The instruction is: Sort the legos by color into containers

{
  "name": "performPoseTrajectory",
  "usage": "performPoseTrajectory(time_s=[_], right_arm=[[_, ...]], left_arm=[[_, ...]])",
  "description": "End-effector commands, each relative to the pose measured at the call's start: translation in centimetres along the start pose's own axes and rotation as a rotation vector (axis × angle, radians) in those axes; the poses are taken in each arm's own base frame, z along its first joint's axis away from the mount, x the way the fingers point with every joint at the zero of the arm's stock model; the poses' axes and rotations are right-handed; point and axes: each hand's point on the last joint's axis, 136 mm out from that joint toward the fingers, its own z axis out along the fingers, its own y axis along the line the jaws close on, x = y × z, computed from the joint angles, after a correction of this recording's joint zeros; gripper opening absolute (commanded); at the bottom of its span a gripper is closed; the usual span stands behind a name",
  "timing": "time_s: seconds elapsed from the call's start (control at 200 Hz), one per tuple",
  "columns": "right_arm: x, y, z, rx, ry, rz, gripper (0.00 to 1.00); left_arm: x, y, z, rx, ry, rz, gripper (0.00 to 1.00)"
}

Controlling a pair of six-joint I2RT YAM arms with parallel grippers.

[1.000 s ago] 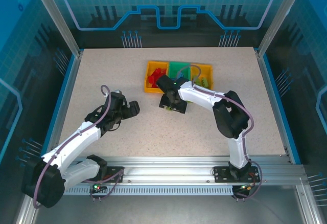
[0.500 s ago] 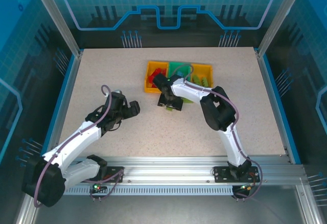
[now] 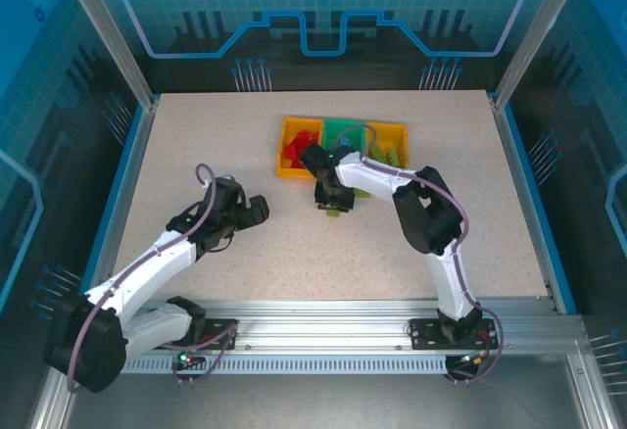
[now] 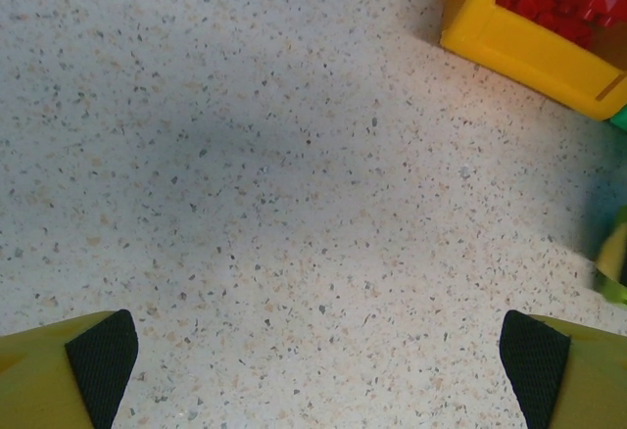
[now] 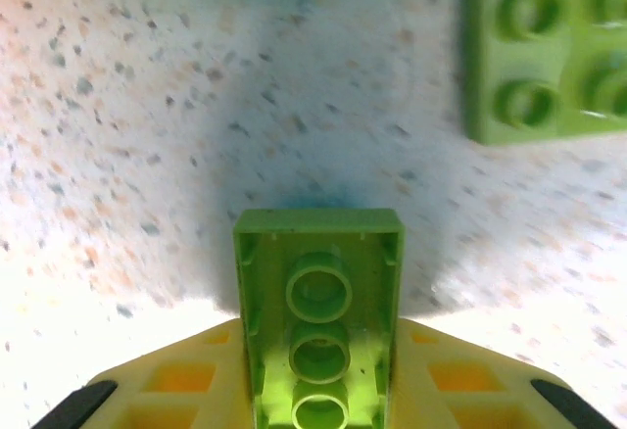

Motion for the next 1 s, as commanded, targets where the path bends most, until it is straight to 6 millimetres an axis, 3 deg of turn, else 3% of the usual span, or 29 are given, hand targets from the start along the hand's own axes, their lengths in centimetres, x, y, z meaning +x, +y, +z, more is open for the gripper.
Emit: performPoseTrajectory(time_s=[0.0,0.115,0.235,0.32,0.45,0.61,0.77,0.84,0.925,0.995], right_arm=[[-3.1,-1.3,-5.9,-0.099,-0.121,0.015,0.32],[-6.5,-4.1,-9.2,-0.194,-0.178,0.101,0.32],[-10.1,-8.0,-10.4,-0.201,-0.219,0.185,0.32],[-12.1,-9.8,-9.9,-0.180,-0.212,0.209,0.32],[-14.9,-10.8,-8.3,-0.126,-0.175,0.184,0.33],[-17.4,-11.4,-6.5,-0.062,-0.144,0.165,0.34],[-18.7,-13.5,-5.0,-0.048,-0.127,0.231,0.35],[-19.0,-13.8,-4.7,-0.071,-0.118,0.240,0.47],[-19.1,-13.6,-5.0,-0.092,-0.117,0.214,0.81],[-18.9,-13.4,-6.1,-0.111,-0.137,0.187,0.87]], left_arm=[[1.1,-0.1,0.7,0.031,0.040,-0.045,0.99],[2.3,-0.6,1.4,0.064,0.086,-0.070,0.99],[3.3,-1.0,1.8,0.065,0.116,-0.069,0.99],[3.9,-1.8,2.1,0.073,0.126,-0.042,0.99],[4.7,-3.8,2.6,0.077,0.157,0.002,0.99],[5.5,-8.2,3.4,0.086,0.196,0.079,0.99],[5.9,-13.3,4.9,0.114,0.233,0.136,0.99],[6.1,-15.4,5.9,0.121,0.248,0.166,0.99],[6.0,-18.4,7.2,0.142,0.261,0.187,0.99],[5.9,-21.0,8.4,0.161,0.268,0.210,0.99]])
